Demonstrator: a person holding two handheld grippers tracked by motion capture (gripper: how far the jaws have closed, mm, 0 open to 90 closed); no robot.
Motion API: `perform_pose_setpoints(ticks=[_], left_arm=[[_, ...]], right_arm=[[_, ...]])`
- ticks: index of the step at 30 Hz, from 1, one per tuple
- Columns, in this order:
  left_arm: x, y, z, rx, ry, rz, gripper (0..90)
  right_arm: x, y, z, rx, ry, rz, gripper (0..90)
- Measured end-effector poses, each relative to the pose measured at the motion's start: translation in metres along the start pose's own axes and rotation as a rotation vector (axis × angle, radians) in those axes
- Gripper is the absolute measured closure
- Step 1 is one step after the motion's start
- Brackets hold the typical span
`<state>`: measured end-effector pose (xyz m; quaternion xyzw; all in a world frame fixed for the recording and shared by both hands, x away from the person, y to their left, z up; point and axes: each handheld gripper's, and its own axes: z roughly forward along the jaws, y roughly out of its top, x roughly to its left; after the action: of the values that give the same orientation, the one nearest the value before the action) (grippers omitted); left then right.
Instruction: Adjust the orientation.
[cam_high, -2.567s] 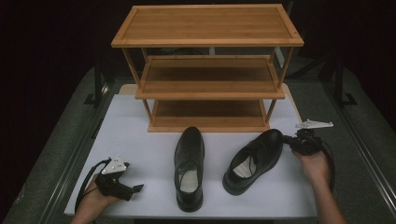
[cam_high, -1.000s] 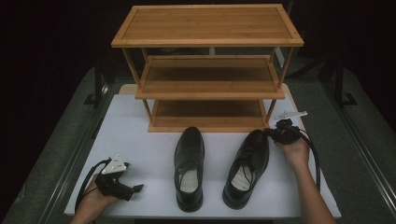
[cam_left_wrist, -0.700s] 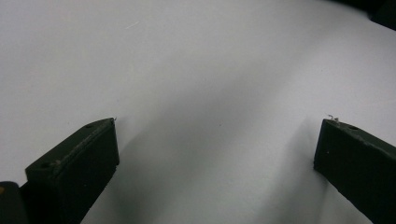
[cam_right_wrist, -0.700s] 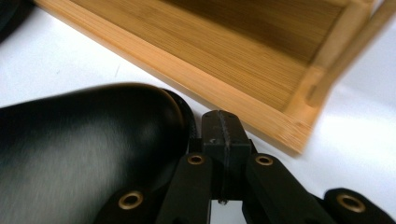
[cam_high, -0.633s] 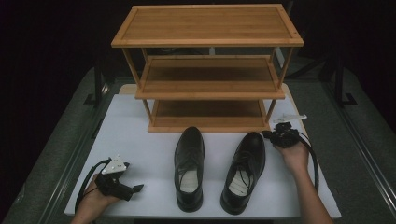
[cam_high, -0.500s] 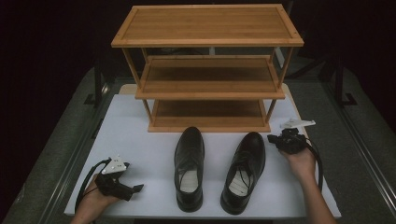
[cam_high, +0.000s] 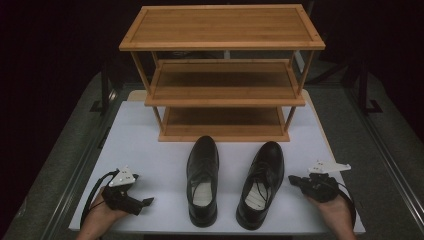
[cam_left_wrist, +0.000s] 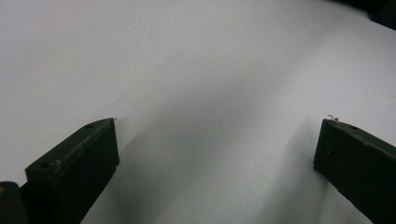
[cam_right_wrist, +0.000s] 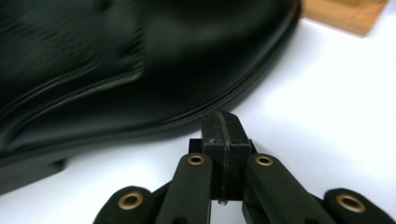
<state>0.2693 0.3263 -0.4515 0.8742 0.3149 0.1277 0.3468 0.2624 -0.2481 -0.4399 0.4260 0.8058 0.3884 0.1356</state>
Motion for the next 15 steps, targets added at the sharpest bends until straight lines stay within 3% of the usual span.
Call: perform_pose_setpoints(ticks=[9, 15], left_arm=[[0.0, 0.0, 0.0, 0.0, 0.0, 0.0, 0.0], [0.0, 0.0, 0.0, 0.0, 0.001, 0.0, 0.0]], right_arm=[[0.03, -0.016, -0.004, -0.009, 0.09, -0.019, 89.9], [0.038, -0.013, 0.006, 0.017, 0.13, -0.045, 89.9]])
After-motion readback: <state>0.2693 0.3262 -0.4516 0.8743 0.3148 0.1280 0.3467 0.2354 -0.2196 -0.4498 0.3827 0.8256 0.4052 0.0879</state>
